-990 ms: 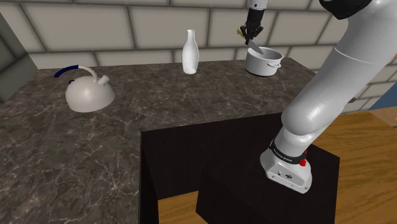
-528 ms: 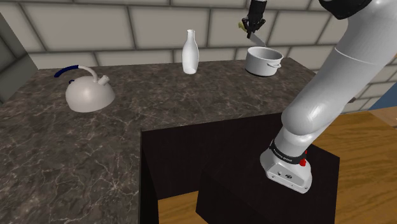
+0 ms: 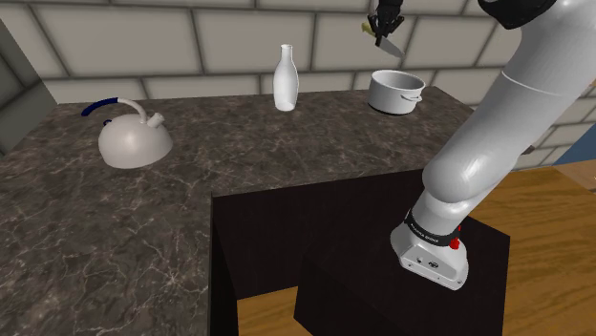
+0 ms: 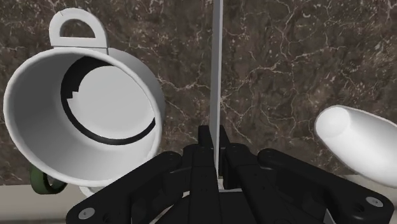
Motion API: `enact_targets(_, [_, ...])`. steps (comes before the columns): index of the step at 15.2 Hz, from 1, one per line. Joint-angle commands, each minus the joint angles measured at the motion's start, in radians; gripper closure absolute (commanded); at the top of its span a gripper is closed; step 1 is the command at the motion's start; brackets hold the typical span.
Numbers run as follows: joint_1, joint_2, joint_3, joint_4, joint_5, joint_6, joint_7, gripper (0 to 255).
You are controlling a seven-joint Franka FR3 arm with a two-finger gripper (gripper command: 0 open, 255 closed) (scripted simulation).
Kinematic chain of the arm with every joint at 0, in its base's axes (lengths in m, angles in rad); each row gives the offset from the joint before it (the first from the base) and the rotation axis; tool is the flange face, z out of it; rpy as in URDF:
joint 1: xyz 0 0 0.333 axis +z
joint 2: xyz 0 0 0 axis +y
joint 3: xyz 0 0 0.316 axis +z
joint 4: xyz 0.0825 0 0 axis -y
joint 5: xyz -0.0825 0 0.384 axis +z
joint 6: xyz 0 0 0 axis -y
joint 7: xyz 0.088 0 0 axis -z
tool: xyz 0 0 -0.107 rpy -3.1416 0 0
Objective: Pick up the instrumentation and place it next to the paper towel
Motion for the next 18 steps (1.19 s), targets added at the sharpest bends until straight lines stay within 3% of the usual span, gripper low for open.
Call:
enact_targets(1, [-0.011, -0.039, -0.010, -0.035, -0.015, -0.001, -0.019, 255])
enact_targets(9, [-0.077, -0.220, -0.073, -0.204, -0.095, 0.006, -0.130, 255])
enact_targets(18, [-0.162, -0.362, -0.168, -0.298, -0.184, -0.015, -0.286, 255])
